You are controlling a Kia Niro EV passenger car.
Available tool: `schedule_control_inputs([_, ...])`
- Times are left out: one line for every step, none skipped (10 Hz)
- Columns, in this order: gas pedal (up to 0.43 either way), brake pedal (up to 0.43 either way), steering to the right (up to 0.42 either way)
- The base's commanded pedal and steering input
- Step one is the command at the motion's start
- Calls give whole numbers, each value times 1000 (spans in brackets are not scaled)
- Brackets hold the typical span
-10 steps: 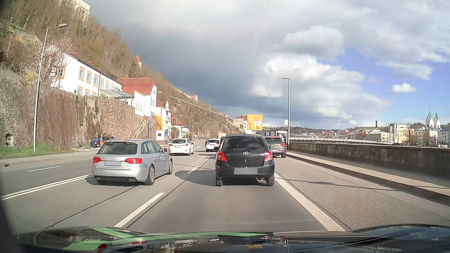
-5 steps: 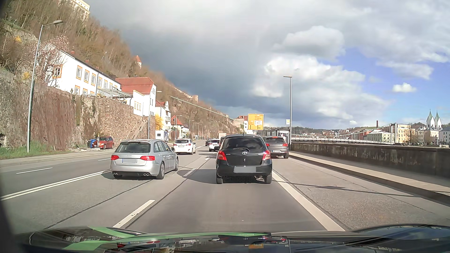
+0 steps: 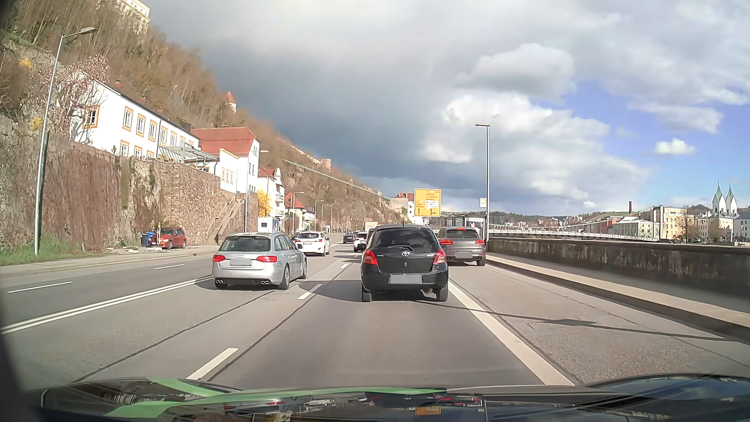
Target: Follow the waypoints while adhering to traffic rules and regulations
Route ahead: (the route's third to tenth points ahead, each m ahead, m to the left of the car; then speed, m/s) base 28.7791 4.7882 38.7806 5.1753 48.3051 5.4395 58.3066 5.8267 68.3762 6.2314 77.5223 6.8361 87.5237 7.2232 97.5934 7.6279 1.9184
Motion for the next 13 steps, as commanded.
schedule_control_inputs([118, 0, -10])
schedule_control_inputs([118, 0, -10])
schedule_control_inputs([118, 0, -10])
schedule_control_inputs([118, 0, -11])
schedule_control_inputs([118, 0, -15])
schedule_control_inputs([118, 0, -22])
schedule_control_inputs([118, 0, -25])
schedule_control_inputs([118, 0, -27])
schedule_control_inputs([118, 0, -28])
schedule_control_inputs([118, 0, -30])
schedule_control_inputs([118, 0, -32])
schedule_control_inputs([118, 0, -32])
schedule_control_inputs([118, 0, -31])
